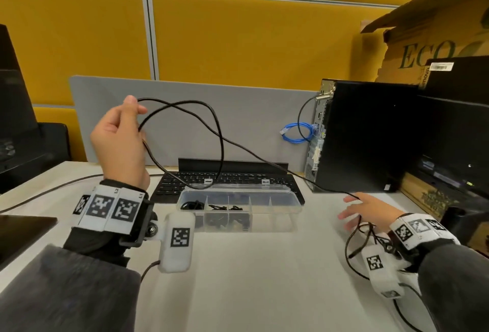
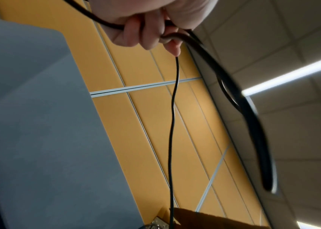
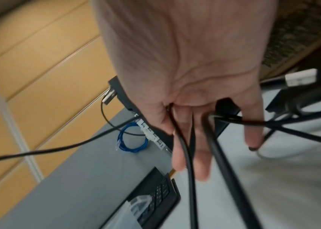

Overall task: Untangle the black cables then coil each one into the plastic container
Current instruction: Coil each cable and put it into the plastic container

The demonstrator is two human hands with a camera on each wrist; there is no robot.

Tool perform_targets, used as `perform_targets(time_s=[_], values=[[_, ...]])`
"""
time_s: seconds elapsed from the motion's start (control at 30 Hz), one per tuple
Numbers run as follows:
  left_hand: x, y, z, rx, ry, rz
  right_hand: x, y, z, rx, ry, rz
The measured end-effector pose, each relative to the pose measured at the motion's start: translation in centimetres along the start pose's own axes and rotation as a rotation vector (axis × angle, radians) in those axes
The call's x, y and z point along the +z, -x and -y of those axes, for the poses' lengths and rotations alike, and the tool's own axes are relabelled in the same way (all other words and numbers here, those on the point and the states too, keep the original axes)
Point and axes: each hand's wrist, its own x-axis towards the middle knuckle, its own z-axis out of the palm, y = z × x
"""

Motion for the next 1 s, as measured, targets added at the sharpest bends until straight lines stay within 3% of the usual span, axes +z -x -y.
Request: perform_targets(time_s=[0.1,0.17,0.2,0.27,0.37,0.5,0.6,0.67,0.73,0.8,0.87,0.93,1.0], values=[[-1.0,-0.7,0.5,-0.002,0.012,-0.102,-0.7,0.2,0.3,0.040,-0.339,-0.051],[-1.7,-1.0,0.9,-0.008,-0.017,-0.124,-1.0,-0.4,0.0,0.091,-0.389,-0.146],[-1.8,-1.0,1.2,-0.015,-0.038,-0.110,-1.0,-0.8,-0.4,0.119,-0.314,-0.215],[-2.0,-0.8,1.8,-0.030,-0.102,-0.045,-1.2,-1.3,-1.1,0.132,0.128,-0.322],[-2.3,-0.2,2.4,-0.022,-0.172,0.018,-1.9,-0.6,-1.7,0.075,0.657,-0.356],[-1.8,0.5,2.4,-0.030,-0.159,0.092,-1.8,0.8,0.3,-0.032,0.862,-0.390],[-0.3,2.2,1.9,-0.040,-0.157,0.299,0.9,2.4,4.3,-0.433,0.684,-0.322],[0.8,4.0,1.6,-0.056,-0.159,0.473,3.1,5.1,7.5,-0.741,0.378,-0.301],[1.7,6.2,1.7,-0.038,-0.220,0.676,5.0,8.7,10.1,-0.921,0.032,-0.164],[2.3,8.0,2.1,0.015,-0.305,0.839,6.6,11.3,11.3,-0.925,-0.198,0.124],[2.5,9.1,3.0,0.041,-0.345,0.947,7.6,12.4,11.4,-0.806,-0.250,0.336],[2.4,9.4,3.7,0.011,-0.371,1.001,8.0,12.1,11.2,-0.813,-0.093,0.324],[1.9,9.0,4.4,-0.015,-0.415,0.971,7.5,10.9,10.6,-0.850,0.043,0.135]])
